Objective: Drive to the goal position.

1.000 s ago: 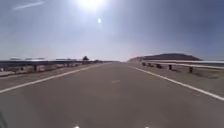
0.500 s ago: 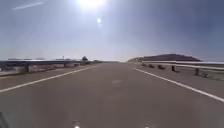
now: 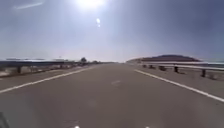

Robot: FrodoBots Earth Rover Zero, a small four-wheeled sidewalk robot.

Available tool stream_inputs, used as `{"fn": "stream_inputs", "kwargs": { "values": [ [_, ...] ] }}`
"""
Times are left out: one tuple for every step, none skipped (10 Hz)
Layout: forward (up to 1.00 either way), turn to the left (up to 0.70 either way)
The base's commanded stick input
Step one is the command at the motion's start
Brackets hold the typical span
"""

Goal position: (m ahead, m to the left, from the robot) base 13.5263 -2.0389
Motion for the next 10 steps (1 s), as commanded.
{"fn": "stream_inputs", "kwargs": {
  "values": [
    [1.00,0.00],
    [1.00,0.00],
    [1.00,0.00],
    [1.00,0.00],
    [1.00,0.00],
    [1.00,0.00],
    [1.00,0.00],
    [1.00,0.00],
    [1.00,0.00],
    [1.00,0.00]
  ]
}}
